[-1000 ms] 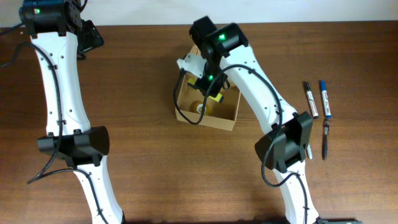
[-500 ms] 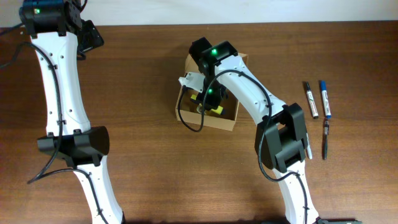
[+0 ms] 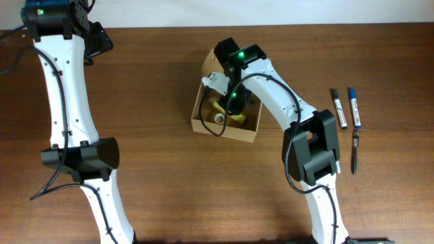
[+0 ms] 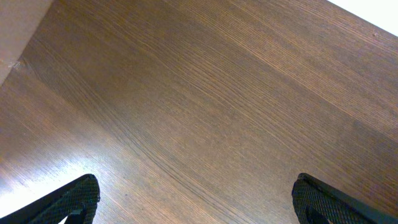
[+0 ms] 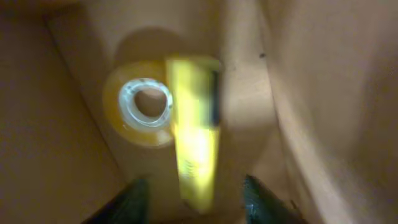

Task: Pack container
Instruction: 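Carry the highlighter into the box and release it, then move the right gripper back over the black marker and lower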

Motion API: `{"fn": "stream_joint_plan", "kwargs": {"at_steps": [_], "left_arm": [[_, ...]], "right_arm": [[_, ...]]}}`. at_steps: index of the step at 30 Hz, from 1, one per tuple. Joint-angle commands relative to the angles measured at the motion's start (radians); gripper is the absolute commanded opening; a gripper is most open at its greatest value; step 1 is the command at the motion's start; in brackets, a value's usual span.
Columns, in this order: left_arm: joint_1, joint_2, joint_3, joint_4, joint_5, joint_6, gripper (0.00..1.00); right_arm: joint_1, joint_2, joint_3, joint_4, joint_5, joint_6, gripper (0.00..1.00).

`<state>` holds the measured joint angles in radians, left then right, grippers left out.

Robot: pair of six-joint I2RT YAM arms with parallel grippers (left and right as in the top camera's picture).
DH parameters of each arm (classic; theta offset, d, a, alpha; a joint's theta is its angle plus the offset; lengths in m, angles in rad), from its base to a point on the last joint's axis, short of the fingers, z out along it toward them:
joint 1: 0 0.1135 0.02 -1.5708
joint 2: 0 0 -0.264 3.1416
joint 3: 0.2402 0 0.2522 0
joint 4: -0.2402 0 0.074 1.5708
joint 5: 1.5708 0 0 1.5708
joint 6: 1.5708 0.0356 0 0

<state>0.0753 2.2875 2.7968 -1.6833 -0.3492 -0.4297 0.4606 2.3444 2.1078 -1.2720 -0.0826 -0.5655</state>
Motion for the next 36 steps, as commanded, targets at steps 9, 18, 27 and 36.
{"fn": "stream_joint_plan", "kwargs": {"at_steps": [9,18,27,36], "left_arm": [[0.004,0.005,0.016,-0.002,-0.013,0.005,1.00],[0.004,0.005,0.016,-0.002,-0.014,0.005,1.00],[0.004,0.005,0.016,-0.002,-0.014,0.005,1.00],[0.004,0.005,0.016,-0.002,-0.014,0.005,1.00]], "right_arm": [[-0.001,-0.051,0.065,-0.058,0.004,0.080,0.65],[-0.055,-0.285,0.151,-0.086,0.117,0.172,0.63],[-0.393,-0.484,0.111,-0.051,0.124,0.290,0.70],[-0.717,-0.408,-0.085,0.008,0.045,0.383,0.71]]}}
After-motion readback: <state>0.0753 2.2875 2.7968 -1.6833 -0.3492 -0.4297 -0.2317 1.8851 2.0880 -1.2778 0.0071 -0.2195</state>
